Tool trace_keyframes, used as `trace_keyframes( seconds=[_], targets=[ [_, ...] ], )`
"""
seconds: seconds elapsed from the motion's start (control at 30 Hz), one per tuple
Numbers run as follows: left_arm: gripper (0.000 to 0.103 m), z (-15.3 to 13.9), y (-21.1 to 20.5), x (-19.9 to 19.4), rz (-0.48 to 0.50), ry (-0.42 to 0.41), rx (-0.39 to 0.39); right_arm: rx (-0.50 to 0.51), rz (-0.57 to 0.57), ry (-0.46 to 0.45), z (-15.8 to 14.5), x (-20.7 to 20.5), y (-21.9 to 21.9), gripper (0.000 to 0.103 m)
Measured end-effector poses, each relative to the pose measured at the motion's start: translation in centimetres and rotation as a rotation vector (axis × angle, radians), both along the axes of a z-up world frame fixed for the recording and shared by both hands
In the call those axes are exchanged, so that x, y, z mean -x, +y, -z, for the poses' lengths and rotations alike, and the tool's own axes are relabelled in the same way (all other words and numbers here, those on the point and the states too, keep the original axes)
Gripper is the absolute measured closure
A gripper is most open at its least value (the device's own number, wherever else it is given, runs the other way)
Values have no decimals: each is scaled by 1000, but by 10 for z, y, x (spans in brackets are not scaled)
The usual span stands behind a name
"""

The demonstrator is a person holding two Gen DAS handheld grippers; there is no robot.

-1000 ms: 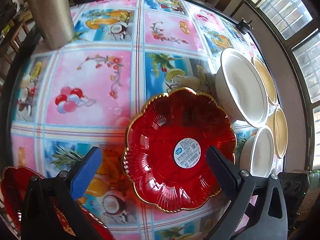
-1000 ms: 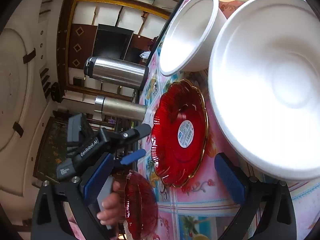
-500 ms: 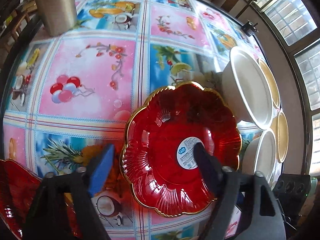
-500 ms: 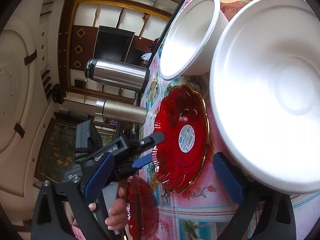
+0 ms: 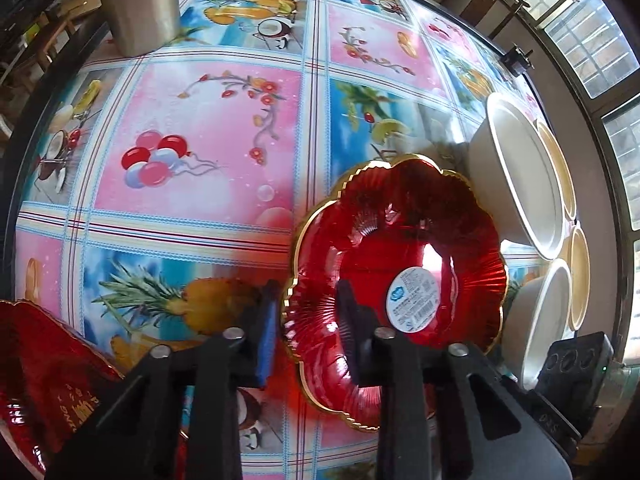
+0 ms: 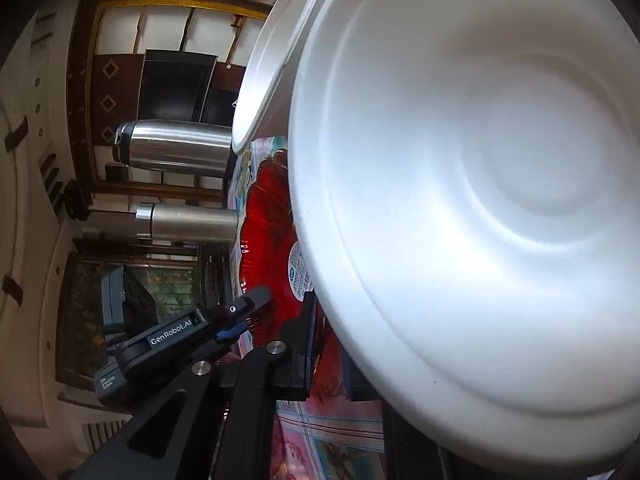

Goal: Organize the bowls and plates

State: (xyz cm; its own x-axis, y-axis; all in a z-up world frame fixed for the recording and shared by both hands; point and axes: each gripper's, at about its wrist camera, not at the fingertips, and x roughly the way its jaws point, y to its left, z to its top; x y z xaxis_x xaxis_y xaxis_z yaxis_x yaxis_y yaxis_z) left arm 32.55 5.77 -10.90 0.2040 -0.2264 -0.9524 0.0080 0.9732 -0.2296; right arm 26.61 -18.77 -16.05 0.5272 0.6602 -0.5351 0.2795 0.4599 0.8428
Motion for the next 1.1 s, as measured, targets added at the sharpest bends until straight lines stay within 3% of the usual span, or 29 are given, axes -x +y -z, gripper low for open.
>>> trace_keyframes(
  seconds=[0.33, 0.63, 0.87, 1.1],
  targets=[
    [86, -4, -1, 6, -26, -26, -22, 35, 8, -15, -6, 1, 4, 94],
    [93, -31, -2, 31, -31, -113, -29, 139, 5, -56, -19, 3, 10, 94],
    [93, -59, 6, 73, -58, -229, -36, 260, -18, -232, -54, 17, 28, 94],
    [93, -87, 42, 145, -135, -356, -8, 342, -111, -468, -92, 44, 67, 94]
  ],
)
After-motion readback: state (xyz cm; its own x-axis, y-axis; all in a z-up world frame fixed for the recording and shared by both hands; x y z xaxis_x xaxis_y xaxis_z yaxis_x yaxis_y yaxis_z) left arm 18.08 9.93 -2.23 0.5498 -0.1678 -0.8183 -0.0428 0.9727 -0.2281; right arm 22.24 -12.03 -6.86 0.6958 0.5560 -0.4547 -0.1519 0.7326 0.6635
